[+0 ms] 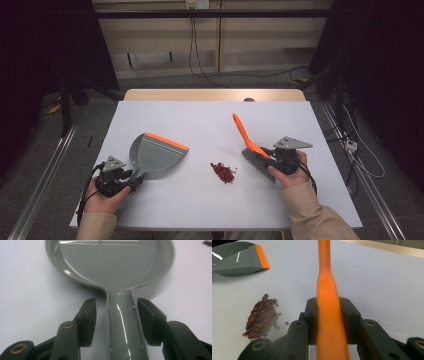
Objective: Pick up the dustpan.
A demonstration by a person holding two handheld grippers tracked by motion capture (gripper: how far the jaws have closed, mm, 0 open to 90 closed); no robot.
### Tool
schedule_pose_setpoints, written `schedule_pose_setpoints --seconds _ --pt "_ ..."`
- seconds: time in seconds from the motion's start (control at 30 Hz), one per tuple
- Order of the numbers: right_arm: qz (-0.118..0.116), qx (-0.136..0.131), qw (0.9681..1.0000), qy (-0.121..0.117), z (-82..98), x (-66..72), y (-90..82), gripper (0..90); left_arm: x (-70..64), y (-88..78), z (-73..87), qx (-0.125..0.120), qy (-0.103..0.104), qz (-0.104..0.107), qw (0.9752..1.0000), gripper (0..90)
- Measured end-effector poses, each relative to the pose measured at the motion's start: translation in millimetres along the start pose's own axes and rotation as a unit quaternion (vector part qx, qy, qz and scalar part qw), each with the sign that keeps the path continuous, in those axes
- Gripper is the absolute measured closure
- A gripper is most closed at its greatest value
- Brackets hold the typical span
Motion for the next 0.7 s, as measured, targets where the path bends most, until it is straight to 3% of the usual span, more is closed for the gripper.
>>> schedule_pose_setpoints --seconds 0.13,0.27,0.7 --pt "0.002 -0.001 1.0000 0.001 -0.2 -0.5 0.1 71.1 3.6 9.0 -2.0 0.027 0.016 0.004 0.9995 61.7" --pt "0.001 -0.001 1.0000 0.002 0.2 -0.1 -0.2 71.1 5.5 8.9 -6.1 0.030 0.031 0.008 0.9990 62.4" --pt "-0.001 -0.007 0.9999 0.010 0.1 -1.1 0.3 71.1 2.8 -11.4 -19.4 -0.013 0.050 0.025 0.9983 63.0"
Point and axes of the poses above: each handheld gripper's, and its own axes: y roughly forward along the jaws, z roughly out of its underside, x roughly to its left, the point moved 8 cm from there along y, roughly forward along the jaws, and after that the axes turned 11 degrees about y, right-handed, at the moved point
